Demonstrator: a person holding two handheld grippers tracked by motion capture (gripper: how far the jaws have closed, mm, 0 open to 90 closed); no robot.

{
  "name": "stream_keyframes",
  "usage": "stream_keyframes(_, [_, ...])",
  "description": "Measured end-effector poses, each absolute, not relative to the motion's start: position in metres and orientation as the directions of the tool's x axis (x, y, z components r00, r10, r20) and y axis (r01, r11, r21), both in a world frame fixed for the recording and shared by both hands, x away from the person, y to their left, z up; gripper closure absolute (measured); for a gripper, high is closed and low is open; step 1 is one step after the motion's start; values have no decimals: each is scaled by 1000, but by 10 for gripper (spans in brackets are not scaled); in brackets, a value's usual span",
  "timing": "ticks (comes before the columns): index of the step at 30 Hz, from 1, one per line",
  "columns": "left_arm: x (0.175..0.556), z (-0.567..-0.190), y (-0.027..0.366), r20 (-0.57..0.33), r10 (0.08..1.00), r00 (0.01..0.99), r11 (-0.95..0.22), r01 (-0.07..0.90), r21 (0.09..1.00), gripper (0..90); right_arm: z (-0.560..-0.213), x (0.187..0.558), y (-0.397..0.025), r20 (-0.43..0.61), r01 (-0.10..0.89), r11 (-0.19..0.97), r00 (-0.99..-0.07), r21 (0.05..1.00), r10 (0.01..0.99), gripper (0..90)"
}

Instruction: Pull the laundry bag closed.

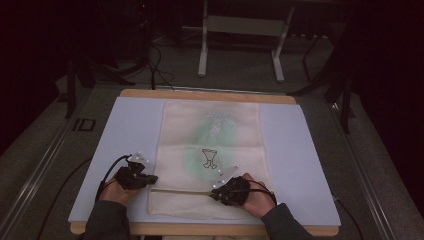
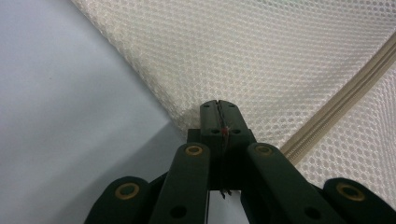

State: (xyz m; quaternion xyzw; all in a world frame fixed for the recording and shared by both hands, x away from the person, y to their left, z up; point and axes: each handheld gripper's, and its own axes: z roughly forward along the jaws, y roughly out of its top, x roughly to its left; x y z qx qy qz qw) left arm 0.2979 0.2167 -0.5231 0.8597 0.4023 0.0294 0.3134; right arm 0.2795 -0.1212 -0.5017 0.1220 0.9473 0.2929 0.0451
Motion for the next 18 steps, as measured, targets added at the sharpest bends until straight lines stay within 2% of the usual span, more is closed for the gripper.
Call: stream_keyframes(18, [298, -523, 216, -203, 711, 673, -478, 675, 562, 898, -502, 279, -136, -9, 226, 792, -960, 568, 280, 822])
